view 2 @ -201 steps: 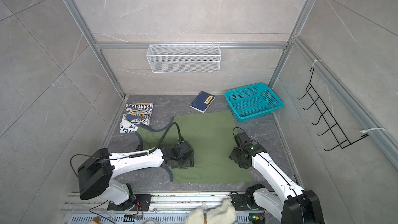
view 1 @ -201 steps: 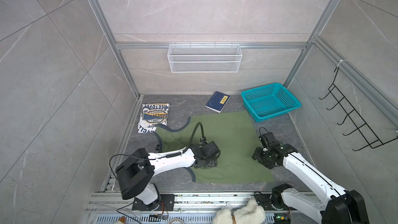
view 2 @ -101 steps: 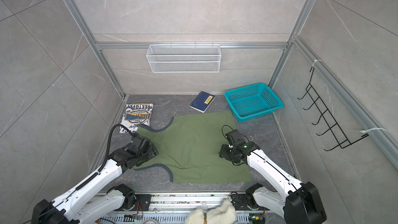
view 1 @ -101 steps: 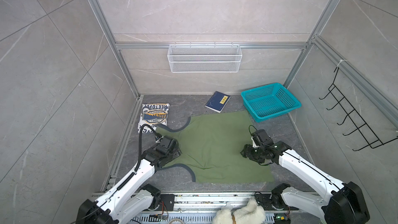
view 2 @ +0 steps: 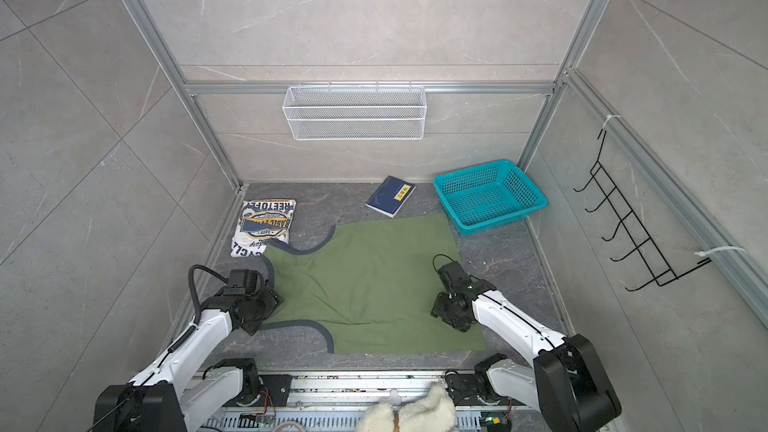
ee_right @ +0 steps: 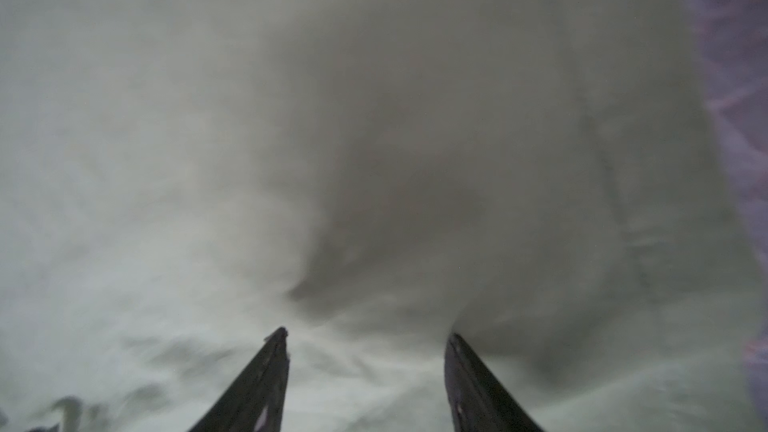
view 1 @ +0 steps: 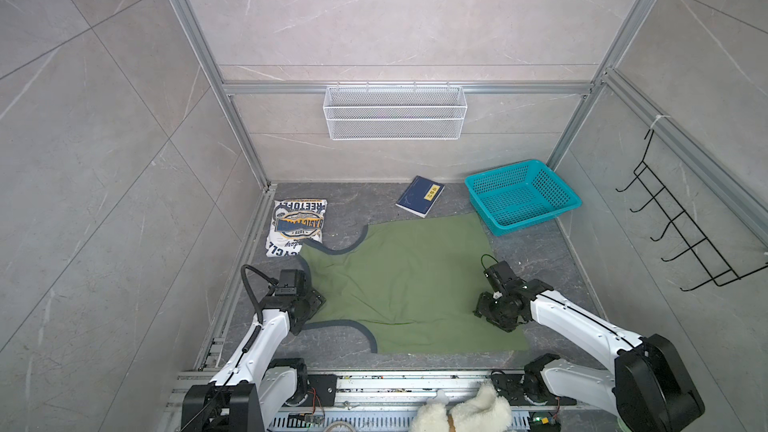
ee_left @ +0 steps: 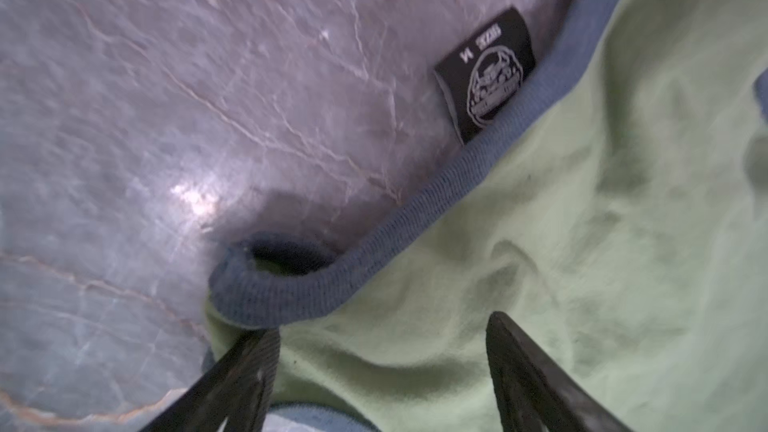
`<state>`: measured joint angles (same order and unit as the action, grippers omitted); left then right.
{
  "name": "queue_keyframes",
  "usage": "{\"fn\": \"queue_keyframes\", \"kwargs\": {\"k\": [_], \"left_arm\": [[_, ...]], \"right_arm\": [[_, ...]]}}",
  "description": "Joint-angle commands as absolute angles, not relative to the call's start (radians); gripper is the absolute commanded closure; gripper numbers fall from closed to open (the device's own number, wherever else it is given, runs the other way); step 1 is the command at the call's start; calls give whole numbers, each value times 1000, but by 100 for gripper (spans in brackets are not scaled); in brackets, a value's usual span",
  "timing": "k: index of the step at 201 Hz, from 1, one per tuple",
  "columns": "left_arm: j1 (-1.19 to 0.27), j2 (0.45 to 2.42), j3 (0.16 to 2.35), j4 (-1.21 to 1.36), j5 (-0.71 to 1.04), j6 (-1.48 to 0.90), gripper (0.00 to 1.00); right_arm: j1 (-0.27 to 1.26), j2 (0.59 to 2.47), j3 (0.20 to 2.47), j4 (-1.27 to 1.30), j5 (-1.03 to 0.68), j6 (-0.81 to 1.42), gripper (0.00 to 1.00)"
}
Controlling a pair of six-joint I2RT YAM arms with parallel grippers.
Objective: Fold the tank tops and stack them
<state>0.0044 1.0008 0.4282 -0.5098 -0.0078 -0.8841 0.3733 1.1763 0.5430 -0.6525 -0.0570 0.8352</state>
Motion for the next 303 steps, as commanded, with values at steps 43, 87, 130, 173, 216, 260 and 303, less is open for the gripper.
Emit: {"fn": "queue_keyframes", "kwargs": {"k": [43, 87, 130, 173, 216, 260, 303], "left_arm": [[108, 749, 310, -708, -47, -1006, 20], [106, 646, 444, -725, -55, -939, 19], [51, 983, 706, -540, 124, -798, 17], [-137, 1323, 899, -367, 85, -746, 17], [-135, 1555, 961, -279, 60, -716, 16], [-80, 1653, 928, -197, 30, -717, 17], [-13, 1665, 892, -189, -42, -703, 17]], "right_arm": [[299, 1142, 475, -672, -44, 925, 38], [299, 1060, 607, -795, 106, 874, 37], [299, 1130, 784, -651, -29, 681, 36], [301, 1462, 1022, -516, -123, 597, 36], [300, 1770, 1225, -483, -134, 561, 36], [300, 1929, 1335, -529, -49, 546, 36], [295, 2001, 1356, -591, 37, 571, 37]]}}
